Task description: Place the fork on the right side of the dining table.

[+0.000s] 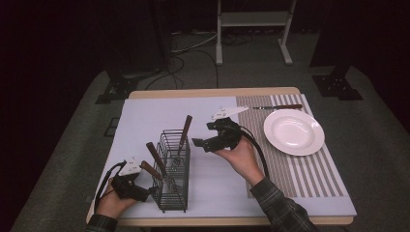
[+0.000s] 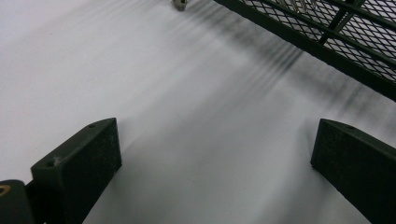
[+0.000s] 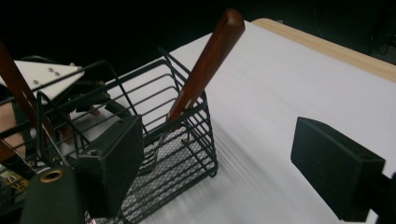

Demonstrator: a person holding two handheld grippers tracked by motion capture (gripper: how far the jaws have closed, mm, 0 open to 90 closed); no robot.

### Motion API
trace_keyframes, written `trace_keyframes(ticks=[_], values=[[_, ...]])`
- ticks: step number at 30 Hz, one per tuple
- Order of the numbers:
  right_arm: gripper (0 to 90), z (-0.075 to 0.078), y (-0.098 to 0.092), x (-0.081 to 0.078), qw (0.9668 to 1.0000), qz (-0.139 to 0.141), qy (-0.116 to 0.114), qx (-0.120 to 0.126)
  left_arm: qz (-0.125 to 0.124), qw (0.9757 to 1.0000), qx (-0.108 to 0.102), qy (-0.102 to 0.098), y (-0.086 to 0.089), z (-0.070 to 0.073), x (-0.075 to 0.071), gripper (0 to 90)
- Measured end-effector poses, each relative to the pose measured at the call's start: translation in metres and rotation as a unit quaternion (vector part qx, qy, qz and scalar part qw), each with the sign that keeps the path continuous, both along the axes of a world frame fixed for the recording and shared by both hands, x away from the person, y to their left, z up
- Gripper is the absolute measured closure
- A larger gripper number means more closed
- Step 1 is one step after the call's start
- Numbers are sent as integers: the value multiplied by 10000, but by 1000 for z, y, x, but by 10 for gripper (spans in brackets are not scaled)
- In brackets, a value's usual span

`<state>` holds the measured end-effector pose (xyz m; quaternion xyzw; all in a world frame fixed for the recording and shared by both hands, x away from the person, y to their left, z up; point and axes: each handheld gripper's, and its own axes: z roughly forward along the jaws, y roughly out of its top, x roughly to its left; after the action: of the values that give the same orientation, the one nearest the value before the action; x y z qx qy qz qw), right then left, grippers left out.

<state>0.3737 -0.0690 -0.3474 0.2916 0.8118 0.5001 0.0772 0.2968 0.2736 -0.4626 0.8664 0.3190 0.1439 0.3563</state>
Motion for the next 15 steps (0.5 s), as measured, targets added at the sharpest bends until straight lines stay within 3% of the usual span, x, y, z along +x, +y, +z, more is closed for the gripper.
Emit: trace_keyframes(ticks=[8, 15], values=[[165, 8, 6, 8, 9999, 13, -11, 165, -2, 10000, -3, 3, 0, 0, 0, 0], [230, 15, 12, 16, 9994, 77, -93, 333, 6, 10000, -12, 1, 0, 0, 0, 0]])
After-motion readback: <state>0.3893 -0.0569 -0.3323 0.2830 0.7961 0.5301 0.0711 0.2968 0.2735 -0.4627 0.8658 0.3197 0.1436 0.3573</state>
